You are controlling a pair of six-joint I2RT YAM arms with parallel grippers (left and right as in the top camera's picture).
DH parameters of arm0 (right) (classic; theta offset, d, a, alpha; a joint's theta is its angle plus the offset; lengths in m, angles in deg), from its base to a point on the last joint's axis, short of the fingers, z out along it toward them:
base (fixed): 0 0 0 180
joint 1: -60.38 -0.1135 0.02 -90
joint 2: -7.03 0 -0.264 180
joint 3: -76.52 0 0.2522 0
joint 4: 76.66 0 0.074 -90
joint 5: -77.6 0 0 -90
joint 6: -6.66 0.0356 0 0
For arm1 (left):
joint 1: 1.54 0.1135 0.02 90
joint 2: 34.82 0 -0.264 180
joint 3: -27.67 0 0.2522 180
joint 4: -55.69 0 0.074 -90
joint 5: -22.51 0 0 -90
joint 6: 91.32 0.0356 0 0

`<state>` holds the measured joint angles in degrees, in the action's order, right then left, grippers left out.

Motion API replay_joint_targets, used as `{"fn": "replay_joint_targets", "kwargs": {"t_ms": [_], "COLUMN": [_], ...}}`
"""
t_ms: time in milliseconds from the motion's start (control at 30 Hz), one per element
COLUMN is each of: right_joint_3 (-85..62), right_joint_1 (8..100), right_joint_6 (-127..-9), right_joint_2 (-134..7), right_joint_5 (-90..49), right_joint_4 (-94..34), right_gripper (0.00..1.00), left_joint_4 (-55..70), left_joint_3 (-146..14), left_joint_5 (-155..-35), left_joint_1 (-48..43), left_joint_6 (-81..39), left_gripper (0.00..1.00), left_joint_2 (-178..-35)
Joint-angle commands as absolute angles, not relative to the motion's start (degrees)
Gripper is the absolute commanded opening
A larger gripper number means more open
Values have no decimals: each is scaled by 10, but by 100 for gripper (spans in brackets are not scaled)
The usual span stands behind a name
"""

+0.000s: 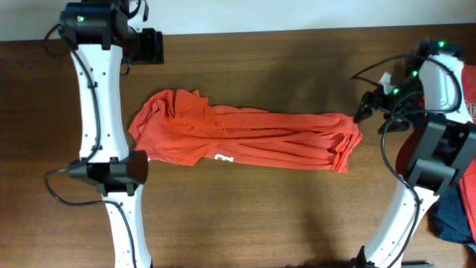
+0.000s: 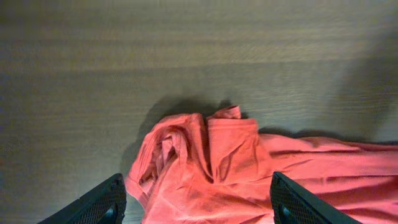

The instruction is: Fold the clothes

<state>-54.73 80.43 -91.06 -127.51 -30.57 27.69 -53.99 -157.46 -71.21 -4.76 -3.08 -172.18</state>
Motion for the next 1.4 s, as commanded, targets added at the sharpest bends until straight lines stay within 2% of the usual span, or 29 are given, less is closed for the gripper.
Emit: {"fn": "replay_joint_targets", "kwargs": {"t_ms": [0, 133, 233, 367, 467, 533, 600, 667, 1067, 1233, 1367], "right_joint_3": [-478, -425, -407, -386, -384, -384, -384, -384, -470, -530, -572], "right_joint_1": [798, 782, 761, 719, 694, 686, 688, 695, 807, 784, 705], "right_joint_6": [-915, -915, -915, -894, -881, -868, -858, -858, -876, -876, -855], "right_joint_2": [-1258, -1258, -1258, -1258, -1258, -1258, -1258, -1258, -1257, -1256, -1256], "right_joint_5": [-337, -347, -347, -351, -351, -347, -347, -347, -347, -347, -342], "right_joint_4": [231, 187, 169, 133, 113, 102, 93, 90, 146, 188, 200], "right_gripper": [78, 68, 65, 56, 44, 32, 13, 5, 4, 4, 4], "left_joint_4": [-534, -529, -528, -520, -520, -519, -518, -518, -512, -504, -500], "left_joint_3": [-1587, -1587, -1587, -1587, -1587, -1587, -1587, -1587, -1587, -1587, -1587], "left_joint_5": [-727, -727, -726, -726, -726, -722, -722, -722, -723, -723, -723], "left_joint_1": [-47, -48, -47, -47, -47, -47, -47, -47, -49, -49, -49], "left_joint_6": [-10, -10, -10, -10, -10, -10, -10, -10, -10, -10, -10], "left_gripper": [74, 73, 74, 74, 74, 74, 74, 74, 74, 74, 74], "left_joint_2": [-1699, -1699, -1699, -1699, -1699, -1699, -1699, -1699, -1699, -1699, -1699]}}
